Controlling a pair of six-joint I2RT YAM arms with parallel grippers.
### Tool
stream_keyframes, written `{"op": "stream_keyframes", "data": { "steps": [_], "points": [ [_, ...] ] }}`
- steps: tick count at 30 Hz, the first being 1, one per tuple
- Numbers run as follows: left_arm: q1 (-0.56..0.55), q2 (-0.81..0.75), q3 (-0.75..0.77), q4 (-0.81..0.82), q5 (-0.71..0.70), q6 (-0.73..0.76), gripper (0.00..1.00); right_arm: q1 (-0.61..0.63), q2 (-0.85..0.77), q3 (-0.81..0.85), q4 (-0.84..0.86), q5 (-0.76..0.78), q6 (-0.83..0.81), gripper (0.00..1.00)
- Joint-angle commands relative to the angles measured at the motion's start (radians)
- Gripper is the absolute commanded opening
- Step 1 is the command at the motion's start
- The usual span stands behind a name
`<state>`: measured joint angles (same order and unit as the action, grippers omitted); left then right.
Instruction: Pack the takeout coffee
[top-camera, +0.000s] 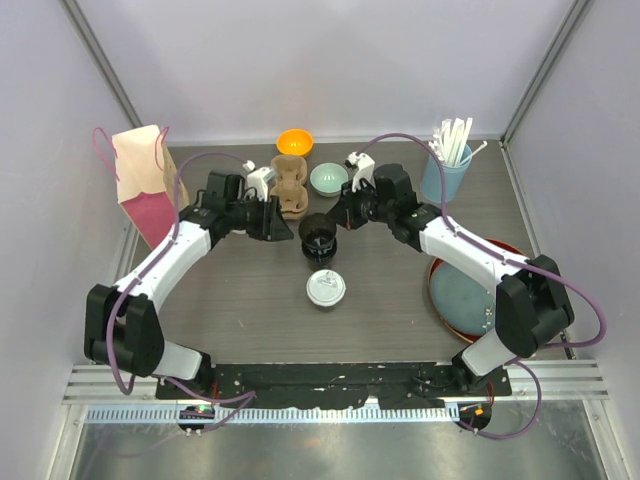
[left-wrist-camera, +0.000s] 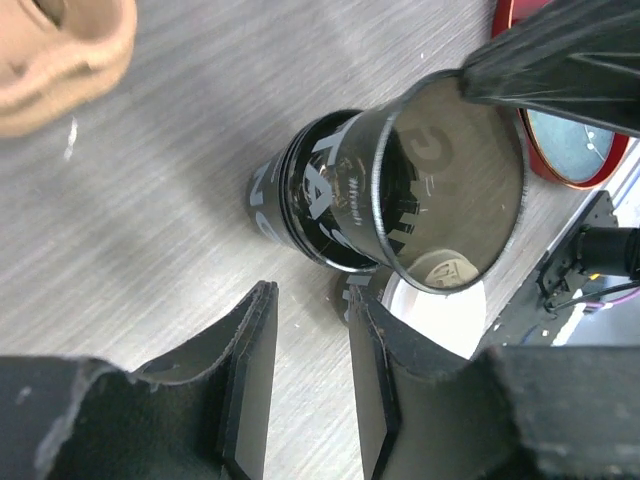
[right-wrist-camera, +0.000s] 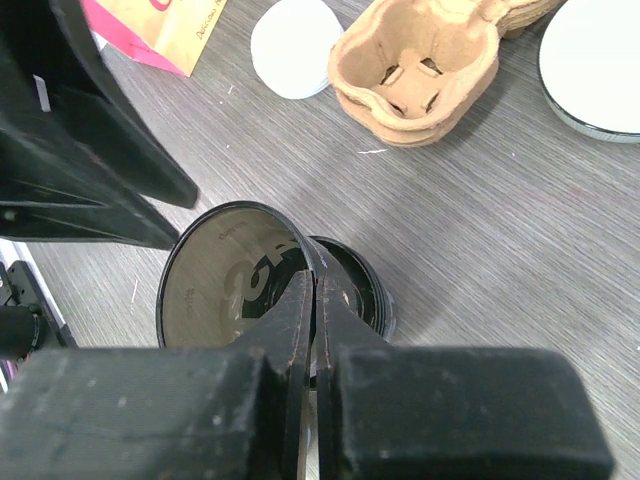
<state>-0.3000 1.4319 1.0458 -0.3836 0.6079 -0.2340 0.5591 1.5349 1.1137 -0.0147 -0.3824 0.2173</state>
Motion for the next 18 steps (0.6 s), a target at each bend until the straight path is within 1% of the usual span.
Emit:
{"op": "stream_keyframes", "data": {
  "steps": [1, 3, 5, 9, 14, 16, 18],
  "points": [
    [-0.002, -0.062, 0.098, -0.093, -0.014, 0.136, 0.39, -0.005, -0.054, 0.006, 0.022, 0.022, 0.005, 0.01],
    [-0.002, -0.065, 0.121, -0.124, -0.01, 0.147, 0.41, -0.007, -0.065, 0.027, 0.022, 0.025, -0.001, 0.02],
    [-0.002, -0.068, 0.144, -0.144, -0.014, 0.165, 0.42, -0.005, -0.085, 0.055, -0.019, 0.027, -0.004, 0.02],
    [0.015, -0.082, 0.19, -0.205, -0.046, 0.199, 0.48, -0.007, -0.134, 0.101, -0.051, 0.042, -0.01, 0.02],
    [0.094, -0.116, 0.24, -0.291, -0.085, 0.226, 0.57, -0.001, -0.197, 0.152, -0.083, 0.056, -0.01, 0.02],
    [0.122, -0.129, 0.256, -0.311, -0.1, 0.229, 0.59, 0.024, -0.209, 0.159, -0.09, 0.059, -0.007, 0.02],
    [0.159, -0.146, 0.27, -0.354, -0.12, 0.266, 0.61, 0.056, -0.197, 0.164, -0.088, 0.062, 0.011, 0.02]
  ]
}}
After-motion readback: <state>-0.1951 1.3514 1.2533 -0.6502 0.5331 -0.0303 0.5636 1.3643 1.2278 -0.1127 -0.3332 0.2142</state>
